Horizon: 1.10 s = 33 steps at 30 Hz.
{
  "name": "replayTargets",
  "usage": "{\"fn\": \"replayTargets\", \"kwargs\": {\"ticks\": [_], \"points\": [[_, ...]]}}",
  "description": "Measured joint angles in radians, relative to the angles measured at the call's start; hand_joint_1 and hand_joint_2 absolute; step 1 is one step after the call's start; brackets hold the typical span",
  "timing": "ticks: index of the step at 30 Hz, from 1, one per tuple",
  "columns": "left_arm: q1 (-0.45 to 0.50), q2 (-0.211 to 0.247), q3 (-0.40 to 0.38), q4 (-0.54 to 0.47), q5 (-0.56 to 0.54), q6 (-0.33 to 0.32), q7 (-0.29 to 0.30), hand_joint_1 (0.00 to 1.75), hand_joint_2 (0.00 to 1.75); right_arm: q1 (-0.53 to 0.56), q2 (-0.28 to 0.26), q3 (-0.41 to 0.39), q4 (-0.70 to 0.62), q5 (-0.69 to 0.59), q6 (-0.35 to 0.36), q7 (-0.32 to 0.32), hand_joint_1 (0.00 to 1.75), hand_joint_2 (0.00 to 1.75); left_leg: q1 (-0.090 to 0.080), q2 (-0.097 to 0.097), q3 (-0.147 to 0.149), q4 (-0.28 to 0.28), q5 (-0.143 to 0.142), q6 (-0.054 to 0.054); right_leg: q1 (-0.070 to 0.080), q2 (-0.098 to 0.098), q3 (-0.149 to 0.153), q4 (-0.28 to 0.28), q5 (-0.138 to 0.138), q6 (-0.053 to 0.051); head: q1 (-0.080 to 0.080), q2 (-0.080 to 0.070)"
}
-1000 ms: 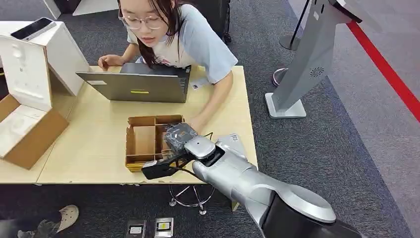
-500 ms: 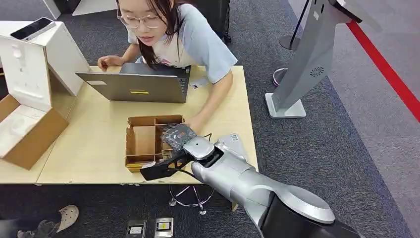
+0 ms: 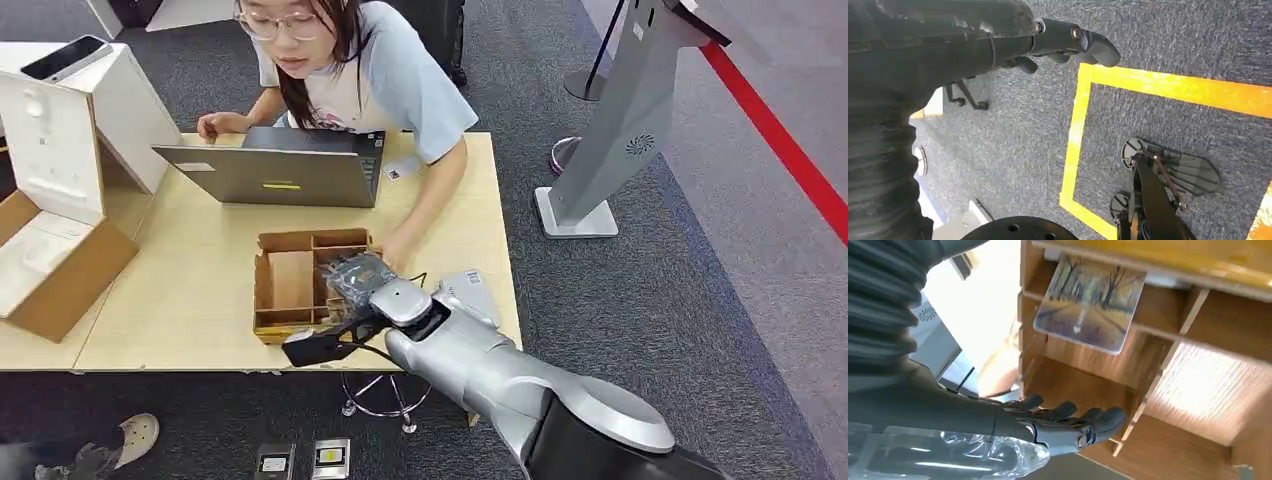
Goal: Pass the card to the sensor for recognition and then transmit it.
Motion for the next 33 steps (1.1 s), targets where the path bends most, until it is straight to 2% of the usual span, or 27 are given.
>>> {"fn": "replayTargets", "kwargs": {"ticks": [16, 17, 19, 20, 33], "points": [[0.000, 0.000, 0.000, 0.000, 0.000, 0.000, 0.000, 0.00, 1.75, 0.020, 0.003, 0.000, 0.000, -0.001, 0.002, 0.016, 0.00, 1.75, 0.000, 0.000, 0.000, 0.000, 0.000, 0.000, 0.000, 0.000, 0.000, 0.000, 0.000, 0.000, 0.000, 0.000], [0.000, 0.000, 0.000, 0.000, 0.000, 0.000, 0.000, 0.00, 1.75, 0.020, 0.003, 0.000, 0.000, -0.002, 0.002, 0.017, 0.09, 1.75, 0.000, 0.000, 0.000, 0.000, 0.000, 0.000, 0.000, 0.000, 0.000, 0.000, 0.000, 0.000, 0.000, 0.000], [0.000, 0.000, 0.000, 0.000, 0.000, -0.001, 0.000, 0.00, 1.75, 0.019, 0.003, 0.000, 0.000, -0.003, 0.002, 0.019, 0.58, 1.75, 0.000, 0.000, 0.000, 0.000, 0.000, 0.000, 0.000, 0.000, 0.000, 0.000, 0.000, 0.000, 0.000, 0.000], [0.000, 0.000, 0.000, 0.000, 0.000, -0.001, 0.000, 0.00, 1.75, 0.018, 0.003, 0.000, 0.000, -0.003, 0.002, 0.019, 1.75, 1.75, 0.000, 0.000, 0.000, 0.000, 0.000, 0.000, 0.000, 0.000, 0.000, 0.000, 0.000, 0.000, 0.000, 0.000], [0.000, 0.000, 0.000, 0.000, -0.007, -0.006, 0.000, 0.00, 1.75, 0.007, 0.003, 0.000, 0.000, -0.013, 0.011, 0.025, 1.75, 1.75, 0.000, 0.000, 0.000, 0.000, 0.000, 0.000, 0.000, 0.000, 0.000, 0.000, 0.000, 0.000, 0.000, 0.000]]}}
